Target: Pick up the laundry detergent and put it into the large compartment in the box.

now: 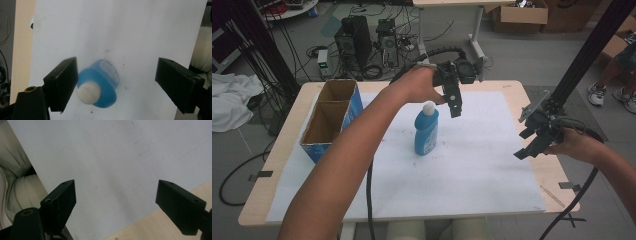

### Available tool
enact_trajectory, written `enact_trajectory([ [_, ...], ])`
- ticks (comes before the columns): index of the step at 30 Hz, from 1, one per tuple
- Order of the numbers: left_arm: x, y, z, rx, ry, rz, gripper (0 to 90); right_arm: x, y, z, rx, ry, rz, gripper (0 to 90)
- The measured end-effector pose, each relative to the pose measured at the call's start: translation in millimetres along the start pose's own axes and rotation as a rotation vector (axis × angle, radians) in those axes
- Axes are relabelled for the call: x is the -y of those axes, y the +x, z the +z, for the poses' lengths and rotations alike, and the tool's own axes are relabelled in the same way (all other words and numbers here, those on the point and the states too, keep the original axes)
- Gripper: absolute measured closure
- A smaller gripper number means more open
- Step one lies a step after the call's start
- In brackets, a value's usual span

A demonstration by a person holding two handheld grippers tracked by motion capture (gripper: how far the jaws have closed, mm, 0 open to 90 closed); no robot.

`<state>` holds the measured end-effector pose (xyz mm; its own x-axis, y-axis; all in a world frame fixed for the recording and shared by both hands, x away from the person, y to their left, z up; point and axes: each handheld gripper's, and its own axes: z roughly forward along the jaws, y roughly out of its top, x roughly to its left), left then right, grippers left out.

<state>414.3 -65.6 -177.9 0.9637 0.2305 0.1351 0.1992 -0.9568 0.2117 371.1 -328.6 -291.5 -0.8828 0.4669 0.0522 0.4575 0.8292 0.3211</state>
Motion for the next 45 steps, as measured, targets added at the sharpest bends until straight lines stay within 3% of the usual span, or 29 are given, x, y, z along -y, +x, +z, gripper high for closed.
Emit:
enact_trajectory([
  [11, 6.0, 0.0, -12.2, -0.032, -0.013, -0.082, 19.1, -3.9, -2.1, 0.5, 0.005, 0.003, -0.007, 16.8],
  [18, 13.3, 6.4, -18.8, -0.055, -0.042, -0.18, 19.1, -8.5, 0.3, 1.6, 0.004, 0.004, -0.023, 16.8],
  [30, 21.8, 14.1, -17.8, -0.111, -0.025, -0.317, 18.8, -11.5, 2.4, 2.8, 0.006, 0.001, -0.036, 16.8],
  [36, 26.5, 20.0, -14.9, -0.112, -0.016, -0.421, 18.9, -12.1, 2.7, 2.6, 0.007, 0.001, -0.044, 16.8],
  [40, 30.7, 25.8, -12.6, -0.055, -0.015, -0.513, 18.7, -11.9, 2.5, 2.8, 0.008, 0.0, -0.042, 16.8],
  [43, 33.7, 28.1, -10.3, -0.086, -0.008, -0.549, 18.2, -11.8, 2.1, 3.2, 0.008, -0.002, -0.041, 16.8],
  [45, 35.3, 29.3, -7.9, -0.075, 0.005, -0.583, 18.3, -11.9, 1.9, 3.8, 0.009, 0.0, -0.042, 16.9],
])
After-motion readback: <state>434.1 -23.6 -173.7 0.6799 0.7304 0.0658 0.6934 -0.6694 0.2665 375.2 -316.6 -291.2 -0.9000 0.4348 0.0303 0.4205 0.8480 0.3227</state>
